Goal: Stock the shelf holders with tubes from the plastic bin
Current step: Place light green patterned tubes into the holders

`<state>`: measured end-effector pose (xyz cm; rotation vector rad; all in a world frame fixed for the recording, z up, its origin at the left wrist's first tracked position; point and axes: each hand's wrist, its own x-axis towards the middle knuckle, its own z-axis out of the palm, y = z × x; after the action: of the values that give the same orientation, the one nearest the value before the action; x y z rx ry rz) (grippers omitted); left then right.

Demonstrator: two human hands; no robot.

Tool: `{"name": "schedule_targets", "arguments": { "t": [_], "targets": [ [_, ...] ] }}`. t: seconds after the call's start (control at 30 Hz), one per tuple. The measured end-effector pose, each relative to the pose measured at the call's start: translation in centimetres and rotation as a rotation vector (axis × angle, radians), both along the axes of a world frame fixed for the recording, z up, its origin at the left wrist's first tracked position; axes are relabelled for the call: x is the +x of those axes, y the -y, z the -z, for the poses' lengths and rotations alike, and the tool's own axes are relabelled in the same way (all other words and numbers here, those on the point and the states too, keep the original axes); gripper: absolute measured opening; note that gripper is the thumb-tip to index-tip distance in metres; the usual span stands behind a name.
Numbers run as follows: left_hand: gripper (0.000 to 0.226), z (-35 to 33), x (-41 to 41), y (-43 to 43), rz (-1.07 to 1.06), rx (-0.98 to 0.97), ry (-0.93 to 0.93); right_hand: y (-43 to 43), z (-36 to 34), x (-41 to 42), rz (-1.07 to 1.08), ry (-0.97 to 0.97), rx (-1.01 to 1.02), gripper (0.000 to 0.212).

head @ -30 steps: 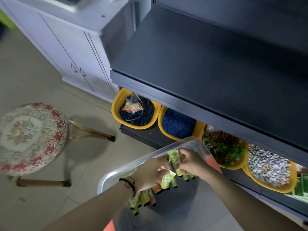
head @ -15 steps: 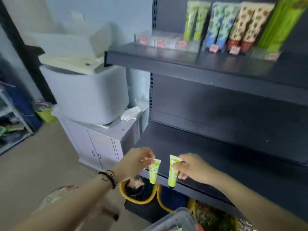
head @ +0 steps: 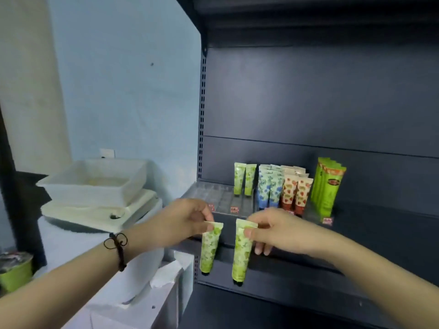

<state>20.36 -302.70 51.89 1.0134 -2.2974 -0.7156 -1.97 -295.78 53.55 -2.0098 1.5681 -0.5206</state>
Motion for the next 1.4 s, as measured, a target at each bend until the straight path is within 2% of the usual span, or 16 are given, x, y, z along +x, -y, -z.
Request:
{"name": "schedule_targets", "arguments": {
  "t": [0.07, 0.2, 0.33, 0.43, 0.6, 0.73, 1.4],
  "targets": [
    [0.007, -3.0, -0.6, 2.1, 0.007, -0.003, -0.036, 1.3, -3.1, 0.0, 0.029, -0.025, -0.091, 0.012],
    [0.008, -7.2, -2.6, 7.2, -0.009, 0.005, -0.150, 5.8, -7.5, -0.4, 0.171, -0.152, -0.268, 0.011],
    [0.008, -8.7, -5.3, 11.8, -0.032, 0.000, -0.266, 11.0, -9.7, -1.4, 0.324, -0.210, -0.397, 0.004],
    [0.012, -8.1, -7.6, 14.8, -0.060, -0.049, -0.241, 14.2, -9.8, -2.1, 0.425, -0.264, -0.456, 0.003],
    [0.018, -6.2, -10.4, 17.7, -0.078, -0.090, -0.192, 17.9, -7.6, -2.8, 0.508, -0.321, -0.412, 0.007],
    [0.010, -5.0, -11.3, 18.8, -0.087, -0.110, -0.163, 19.2, -6.2, -3.5, 0.546, -0.347, -0.395, 0.007],
    [0.005, -3.5, -12.2, 20.1, -0.150, -0.115, -0.155, 19.7, -4.9, -4.2, 0.577, -0.387, -0.352, 0.008]
  ]
}}
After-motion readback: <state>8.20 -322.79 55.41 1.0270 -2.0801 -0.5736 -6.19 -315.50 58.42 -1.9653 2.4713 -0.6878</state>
